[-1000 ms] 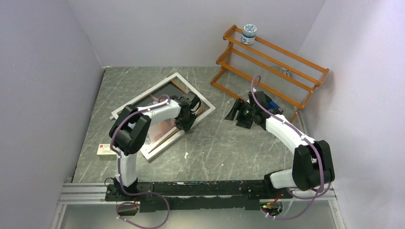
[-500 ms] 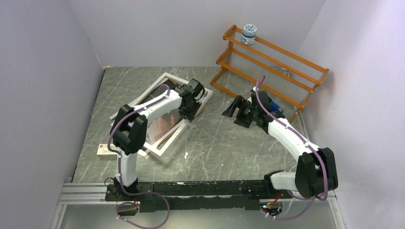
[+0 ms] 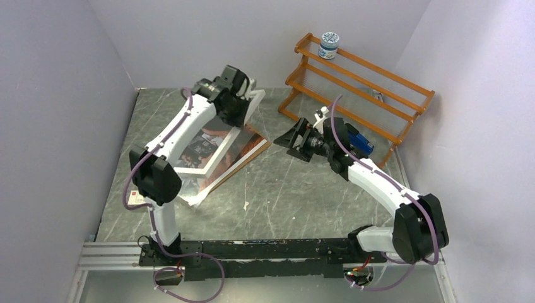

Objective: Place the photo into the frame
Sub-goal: Turn over the photo frame at the center of the board.

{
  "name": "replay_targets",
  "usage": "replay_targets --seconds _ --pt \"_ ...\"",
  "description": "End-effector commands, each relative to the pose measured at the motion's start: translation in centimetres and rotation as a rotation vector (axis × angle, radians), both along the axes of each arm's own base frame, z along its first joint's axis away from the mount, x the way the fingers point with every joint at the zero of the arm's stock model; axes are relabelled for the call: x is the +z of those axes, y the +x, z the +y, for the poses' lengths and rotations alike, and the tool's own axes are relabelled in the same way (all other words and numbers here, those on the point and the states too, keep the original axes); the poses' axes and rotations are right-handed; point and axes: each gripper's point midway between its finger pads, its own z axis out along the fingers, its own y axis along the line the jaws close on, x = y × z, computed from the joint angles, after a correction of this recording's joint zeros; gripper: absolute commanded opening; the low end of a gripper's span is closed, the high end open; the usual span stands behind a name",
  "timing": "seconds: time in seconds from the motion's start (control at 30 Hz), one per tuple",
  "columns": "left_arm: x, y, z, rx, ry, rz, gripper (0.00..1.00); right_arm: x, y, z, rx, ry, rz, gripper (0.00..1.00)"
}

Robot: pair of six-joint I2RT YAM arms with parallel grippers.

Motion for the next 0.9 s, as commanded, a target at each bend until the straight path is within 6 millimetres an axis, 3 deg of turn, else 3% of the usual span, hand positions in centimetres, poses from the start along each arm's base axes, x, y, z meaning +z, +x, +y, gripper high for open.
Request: replay_targets --seconds 0.0,0.23,0.4,0.53,0.7,0.87 --pt "7.7 0.5 0.4 0.056 -0.169 -0.110 0.03 7.3 0.8 3.9 0.086 0.220 -0.171 0.93" --pt "11.3 2.4 1.5 0.138 -0.258 -0.180 0.03 11.6 1.0 9.8 0.231 0.409 -0.230 0.95" --pt "14.0 3.2 2.1 0.194 -0.327 -0.242 0.02 16.2 1.3 14.6 0.350 0.563 -0.286 0.94" --pt "15.6 3.6 2.5 0.243 -0.405 -0.268 0.03 16.0 1.8 18.2 0.387 0.602 -0.218 0.92" --pt "17.2 3.4 3.1 0.284 -0.502 -0.261 0.03 16.1 1.8 20.4 0.415 0.646 -0.198 0.85" --pt "18.7 3.4 3.7 0.311 -0.609 -0.268 0.03 17.7 1.1 20.4 0.441 0.761 -0.210 0.65"
